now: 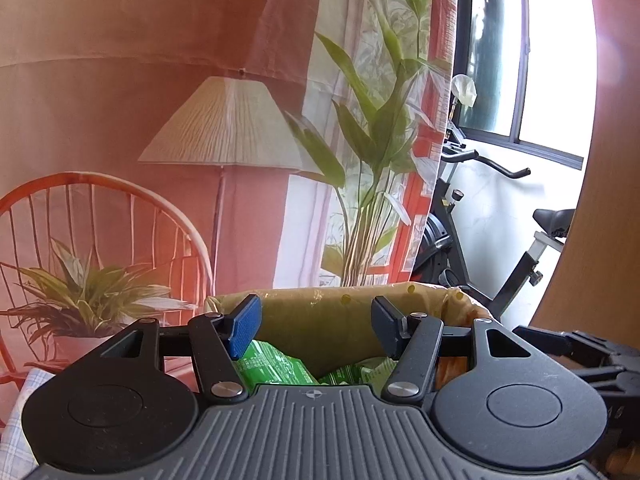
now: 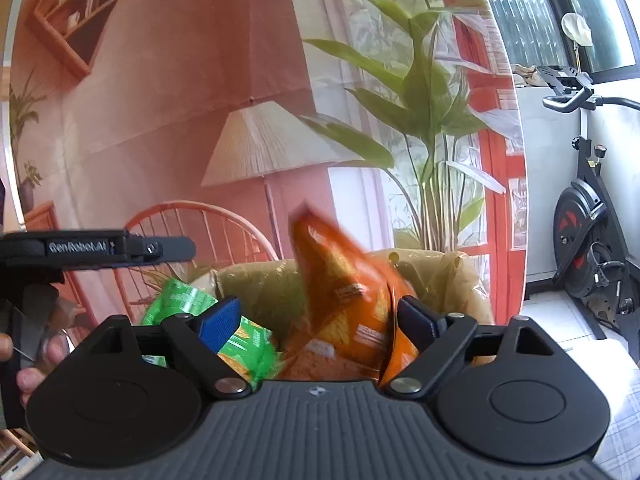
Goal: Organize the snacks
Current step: 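Open both tools to drop the green and orange chip bags into the box, then move both tools down to the snacks lying in front of the box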
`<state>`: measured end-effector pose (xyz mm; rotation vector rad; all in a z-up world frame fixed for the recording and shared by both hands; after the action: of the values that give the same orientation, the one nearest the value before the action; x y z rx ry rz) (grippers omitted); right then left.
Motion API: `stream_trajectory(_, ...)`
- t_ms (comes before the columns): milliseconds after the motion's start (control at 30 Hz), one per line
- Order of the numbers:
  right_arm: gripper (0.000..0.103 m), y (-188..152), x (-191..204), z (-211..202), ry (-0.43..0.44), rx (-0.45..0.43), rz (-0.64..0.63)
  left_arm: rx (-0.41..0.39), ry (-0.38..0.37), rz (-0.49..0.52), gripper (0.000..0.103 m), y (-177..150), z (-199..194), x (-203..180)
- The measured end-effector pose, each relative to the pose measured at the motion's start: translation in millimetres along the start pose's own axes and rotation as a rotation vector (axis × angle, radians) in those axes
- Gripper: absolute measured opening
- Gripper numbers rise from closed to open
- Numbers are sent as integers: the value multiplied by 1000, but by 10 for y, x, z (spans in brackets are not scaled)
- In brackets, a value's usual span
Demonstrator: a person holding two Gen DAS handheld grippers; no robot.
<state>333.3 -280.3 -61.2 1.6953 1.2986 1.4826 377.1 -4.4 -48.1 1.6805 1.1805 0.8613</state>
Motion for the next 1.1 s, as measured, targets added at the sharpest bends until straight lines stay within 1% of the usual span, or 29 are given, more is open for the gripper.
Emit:
stream_trajectory(267, 88, 122, -50, -205, -18, -43, 15, -2, -4, -8, 63, 3, -125, -1)
stream_trajectory(433, 88, 86, -32, -343, -32, -56, -10, 0, -18, -12, 63, -37, -257, -3)
stream_trajectory(667, 88, -100, 34, -583, -35, -61, -44, 19, -30, -29, 63, -225, -546, 34)
stream_trajectory(867, 88, -361, 85, -795, -33, -56, -48, 47, -36, -53, 63, -499, -814, 86)
stream_trajectory(967, 88, -515, 106, -866, -34, -44, -54, 73, -31, -62, 64, -666, -898, 117)
stream_trajectory(1100, 88, -741, 101, -903, -40, -9, -66, 93, -38, -98, 68, -879, -952, 128)
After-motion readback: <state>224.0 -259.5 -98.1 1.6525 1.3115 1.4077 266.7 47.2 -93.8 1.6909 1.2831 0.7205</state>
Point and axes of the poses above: each gripper's, at about its wrist camera, not at the fingertips, and z roughly the way its jaws point, x to its left, y to its top, the point moved 3 cm from there along z, roughly the way its jaws point, and after that the axes turned 10 degrees about z, right-handed, at the moved point
